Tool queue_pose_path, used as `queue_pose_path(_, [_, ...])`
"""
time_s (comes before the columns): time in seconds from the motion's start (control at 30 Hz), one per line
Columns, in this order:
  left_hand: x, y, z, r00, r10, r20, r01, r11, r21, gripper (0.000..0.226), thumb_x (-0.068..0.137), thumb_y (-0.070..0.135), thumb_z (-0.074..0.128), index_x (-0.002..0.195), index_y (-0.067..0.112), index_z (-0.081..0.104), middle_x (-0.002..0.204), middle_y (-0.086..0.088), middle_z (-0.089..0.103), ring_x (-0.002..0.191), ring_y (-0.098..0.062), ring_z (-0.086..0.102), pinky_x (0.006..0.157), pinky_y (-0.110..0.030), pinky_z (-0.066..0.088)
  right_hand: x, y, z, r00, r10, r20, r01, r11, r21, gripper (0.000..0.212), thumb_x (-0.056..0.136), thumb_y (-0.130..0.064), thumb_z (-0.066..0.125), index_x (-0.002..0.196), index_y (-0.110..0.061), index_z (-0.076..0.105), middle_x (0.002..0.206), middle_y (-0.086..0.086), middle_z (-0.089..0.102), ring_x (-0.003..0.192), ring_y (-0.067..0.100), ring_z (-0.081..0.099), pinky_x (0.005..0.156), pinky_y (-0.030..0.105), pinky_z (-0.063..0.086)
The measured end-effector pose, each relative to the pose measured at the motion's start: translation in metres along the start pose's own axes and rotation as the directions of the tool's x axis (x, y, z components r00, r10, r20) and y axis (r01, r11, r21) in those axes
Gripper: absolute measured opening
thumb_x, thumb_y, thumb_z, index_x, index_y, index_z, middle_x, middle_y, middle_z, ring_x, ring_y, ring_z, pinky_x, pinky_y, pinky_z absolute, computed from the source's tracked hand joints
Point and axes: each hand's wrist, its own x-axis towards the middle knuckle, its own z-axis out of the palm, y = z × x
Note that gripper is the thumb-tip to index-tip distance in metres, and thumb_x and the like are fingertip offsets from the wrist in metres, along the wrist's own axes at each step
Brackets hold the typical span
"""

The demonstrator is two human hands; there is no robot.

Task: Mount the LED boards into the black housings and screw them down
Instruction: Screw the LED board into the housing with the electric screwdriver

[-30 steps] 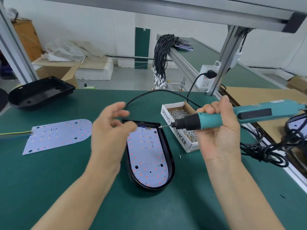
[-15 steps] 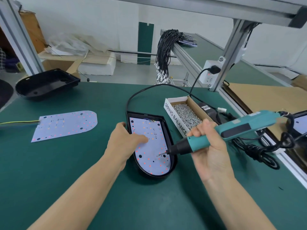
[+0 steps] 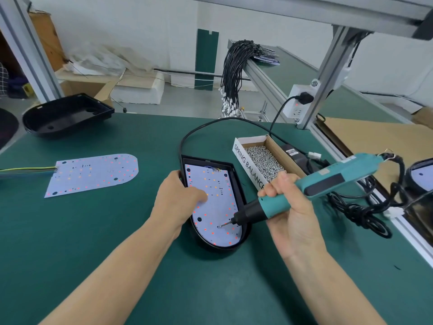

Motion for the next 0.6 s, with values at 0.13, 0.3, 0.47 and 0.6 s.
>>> queue_pose_path(0.13, [0.0, 0.0, 0.001, 1.0, 0.003, 0.008, -0.003, 1.0, -0.005, 0.03, 0.068, -0.007, 0.064, 0.096, 0.004, 0.056, 0.092, -0.01, 0.067, 0.073, -0.025, 0.056, 0.069, -0.033, 0.048, 0.0, -0.002, 0.002, 0.998, -0.013, 0.054, 0.016, 0.998, -0.055, 0.027, 0.077, -0.013, 0.067, 0.073, -0.021, 0.041, 0.061, -0.006, 0.045, 0.054, 0.01, 0.048, 0.064, 0.023, 0.048])
queue_pose_path(0.3, [0.0, 0.001, 0.002, 1.0, -0.009, 0.008, 0.009, 1.0, -0.018, 0.033, 0.068, -0.009, 0.062, 0.099, -0.001, 0.055, 0.091, -0.013, 0.065, 0.072, -0.024, 0.053, 0.068, -0.032, 0.045, 0.001, -0.009, 0.008, 0.961, 0.029, 0.276, -0.005, 0.996, -0.087, 0.052, 0.058, -0.044, 0.088, 0.077, -0.02, 0.046, 0.069, -0.005, 0.046, 0.064, 0.013, 0.049, 0.072, 0.024, 0.047])
queue_pose_path(0.47, [0.0, 0.001, 0.003, 1.0, -0.013, 0.003, 0.013, 1.0, -0.026, 0.031, 0.069, -0.009, 0.063, 0.097, 0.001, 0.055, 0.092, -0.012, 0.064, 0.074, -0.025, 0.054, 0.069, -0.033, 0.047, 0.004, -0.012, 0.013, 0.92, 0.089, 0.382, -0.069, 0.995, -0.066, 0.064, 0.054, -0.062, 0.082, 0.085, -0.017, 0.049, 0.073, -0.002, 0.048, 0.069, 0.015, 0.049, 0.074, 0.025, 0.047])
queue_pose_path(0.6, [0.0, 0.001, 0.003, 1.0, -0.025, 0.01, 0.026, 0.999, -0.045, 0.032, 0.069, -0.009, 0.062, 0.097, 0.003, 0.055, 0.097, -0.014, 0.066, 0.076, -0.025, 0.056, 0.07, -0.034, 0.047, 0.009, -0.014, 0.012, 0.888, 0.127, 0.442, -0.092, 0.991, -0.099, 0.048, 0.062, -0.044, 0.084, 0.081, -0.018, 0.049, 0.07, -0.002, 0.049, 0.066, 0.015, 0.049, 0.073, 0.026, 0.046])
